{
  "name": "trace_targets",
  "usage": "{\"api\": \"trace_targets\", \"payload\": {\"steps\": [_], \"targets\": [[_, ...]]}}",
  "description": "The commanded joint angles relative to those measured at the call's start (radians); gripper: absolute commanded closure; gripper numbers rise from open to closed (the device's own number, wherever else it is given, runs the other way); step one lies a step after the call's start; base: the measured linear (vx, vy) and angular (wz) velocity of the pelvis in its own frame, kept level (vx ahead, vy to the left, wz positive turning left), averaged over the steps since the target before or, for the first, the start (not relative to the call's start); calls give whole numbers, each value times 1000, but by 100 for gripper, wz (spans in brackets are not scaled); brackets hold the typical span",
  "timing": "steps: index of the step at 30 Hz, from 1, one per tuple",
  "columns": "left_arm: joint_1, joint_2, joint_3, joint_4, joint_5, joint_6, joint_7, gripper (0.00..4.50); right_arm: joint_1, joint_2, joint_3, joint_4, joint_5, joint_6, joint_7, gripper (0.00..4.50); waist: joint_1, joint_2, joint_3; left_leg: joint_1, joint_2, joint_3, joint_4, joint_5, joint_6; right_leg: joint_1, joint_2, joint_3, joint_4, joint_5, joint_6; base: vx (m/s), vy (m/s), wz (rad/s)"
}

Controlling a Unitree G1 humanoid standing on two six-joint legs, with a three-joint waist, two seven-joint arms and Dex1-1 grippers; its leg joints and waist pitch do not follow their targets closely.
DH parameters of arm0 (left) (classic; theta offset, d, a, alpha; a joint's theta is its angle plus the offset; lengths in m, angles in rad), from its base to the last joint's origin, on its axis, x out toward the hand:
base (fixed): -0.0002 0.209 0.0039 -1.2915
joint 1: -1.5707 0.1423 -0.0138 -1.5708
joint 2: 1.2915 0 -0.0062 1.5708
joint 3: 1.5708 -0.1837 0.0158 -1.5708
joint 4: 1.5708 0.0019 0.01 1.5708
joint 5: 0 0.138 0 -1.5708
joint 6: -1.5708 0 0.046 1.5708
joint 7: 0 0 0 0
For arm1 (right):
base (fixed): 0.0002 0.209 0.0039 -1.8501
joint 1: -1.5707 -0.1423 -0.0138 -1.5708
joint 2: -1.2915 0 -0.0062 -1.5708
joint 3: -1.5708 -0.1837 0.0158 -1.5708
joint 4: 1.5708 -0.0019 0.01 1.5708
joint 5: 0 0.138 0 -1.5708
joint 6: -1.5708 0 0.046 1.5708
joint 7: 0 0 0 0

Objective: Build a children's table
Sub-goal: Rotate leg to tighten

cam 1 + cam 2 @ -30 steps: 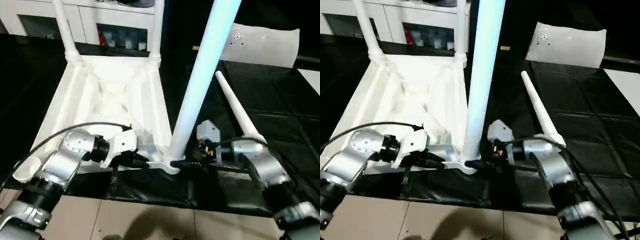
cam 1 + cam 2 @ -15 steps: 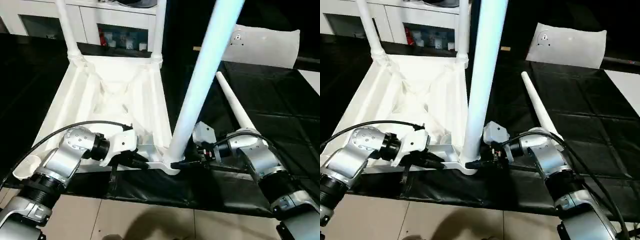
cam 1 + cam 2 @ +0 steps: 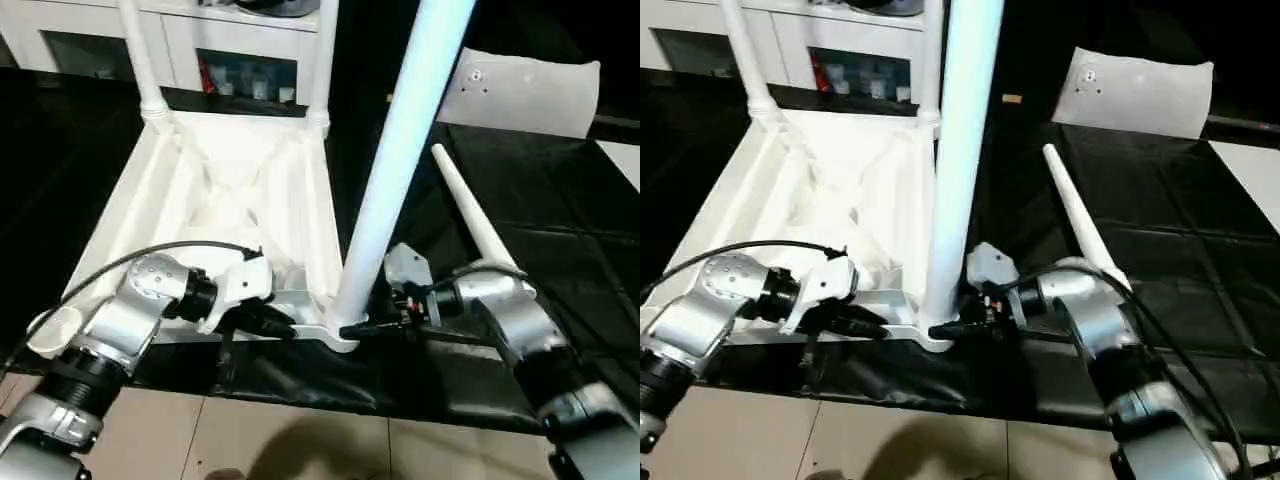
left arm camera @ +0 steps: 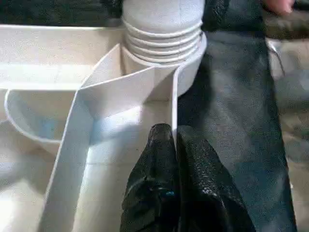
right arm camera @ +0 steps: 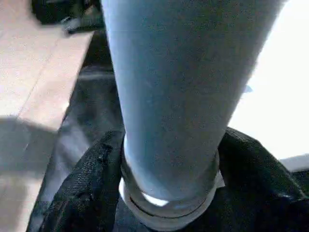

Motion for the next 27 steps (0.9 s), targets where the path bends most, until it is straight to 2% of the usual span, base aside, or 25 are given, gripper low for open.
{"api": "trace_targets", "payload": {"steps": [1, 3, 4, 5, 7, 9, 10, 13, 14, 16, 18, 19, 21, 24, 25, 27], "targets": [[10, -70, -14, -19, 12, 69, 126, 450, 38, 73, 27, -49, 41, 56, -72, 186, -6, 10, -44, -6, 27, 3, -73, -151, 31, 52, -73, 55, -76, -191, -209, 0, 0, 0], [18, -114, -5, -43, 7, 113, 183, 450, 65, 119, 13, -66, 26, 80, -180, 186, -12, 9, -39, -5, 22, -1, -78, -209, 17, 48, -74, 52, -94, -358, -155, 0, 0, 0], [23, -141, -2, -59, 7, 141, 215, 450, 83, 151, 2, -79, 22, 98, -239, 186, -16, 6, -37, -8, 20, -2, -80, -218, 11, 47, -74, 52, -100, -414, -127, 0, 0, 0], [27, -157, -1, -70, 7, 157, 233, 450, 94, 171, -6, -87, 21, 110, -274, 186, -18, 7, -36, -6, 20, -3, -80, -226, 7, 44, -75, 53, -103, -436, -117, 0, 0, 0], [25, -203, -9, -77, 28, 186, 294, 450, 118, 236, -31, -109, 22, 158, -377, 186, -30, 3, -36, -10, 16, -7, -81, -240, 11, 44, -74, 50, -112, -505, -82, 0, 0, 0], [16, -259, -15, -80, 51, 221, 362, 450, 136, 311, -54, -136, 18, 218, -504, 186, -41, 4, -34, -7, 13, -9, -80, -254, 9, 34, -72, 48, -120, -554, -55, 0, 0, 0], [16, -259, -15, -80, 51, 222, 363, 450, 136, 312, -54, -137, 18, 219, -506, 186, -45, 6, -34, -7, 12, -12, -81, -265, 10, 32, -73, 46, -124, -575, -46, 0, 0, 0], [4, -316, -26, -86, 75, 266, 426, 450, 142, 389, -51, -171, -14, 262, -641, 186, -51, 10, -39, -10, 14, -15, -84, -251, 14, 35, -70, 46, -121, -518, -52, 0, 0, 0], [-3, -333, -30, -83, 85, 274, 447, 450, 136, 416, -53, -171, -28, 267, -692, 186, -57, 10, -38, -15, 15, -15, -88, -248, 10, 36, -68, 46, -117, -487, -59, 0, 0, 0], [-15, -347, -39, -79, 103, 280, 470, 450, 128, 459, -55, -174, -35, 260, -749, 186, -59, 12, -40, -10, 15, -15, -87, -256, 7, 34, -69, 48, -116, -462, -65, 0, 0, 0], [-16, -347, -41, -80, 107, 281, 472, 450, 129, 467, -55, -180, -36, 258, -753, 186, -60, 14, -41, -13, 16, -15, -88, -248, 9, 35, -68, 50, -113, -417, -77, 0, 0, 0], [-17, -345, -41, -79, 110, 281, 469, 450, 131, 471, -55, -185, -33, 261, -750, 156, -61, 14, -41, -13, 15, -13, -87, -246, 11, 35, -67, 51, -111, -400, -81, 0, 0, 0], [-10, -314, -47, -82, 115, 263, 435, 450, 143, 461, -59, -204, -27, 261, -738, 125, -60, 14, -42, -14, 16, -11, -86, -236, 16, 37, -67, 53, -109, -364, -94, 0, 0, 0], [7, -260, -47, -93, 112, 238, 383, 450, 155, 419, -70, -229, -25, 261, -715, 109, -58, 11, -45, -19, 15, -9, -86, -190, 25, 44, -68, 55, -101, -301, -106, 0, 0, 0], [17, -233, -44, -96, 112, 225, 358, 450, 158, 386, -80, -233, -29, 251, -694, 84, -58, 11, -47, -22, 15, -9, -84, -157, 29, 49, -67, 55, -95, -250, -119, 0, 0, 0], [32, -190, -43, -97, 112, 186, 313, 450, 159, 335, -99, -237, -24, 234, -663, 75, -59, 10, -47, -21, 15, -6, -81, -137, 35, 51, -67, 55, -91, -205, -137, 0, 0, 0]]}}
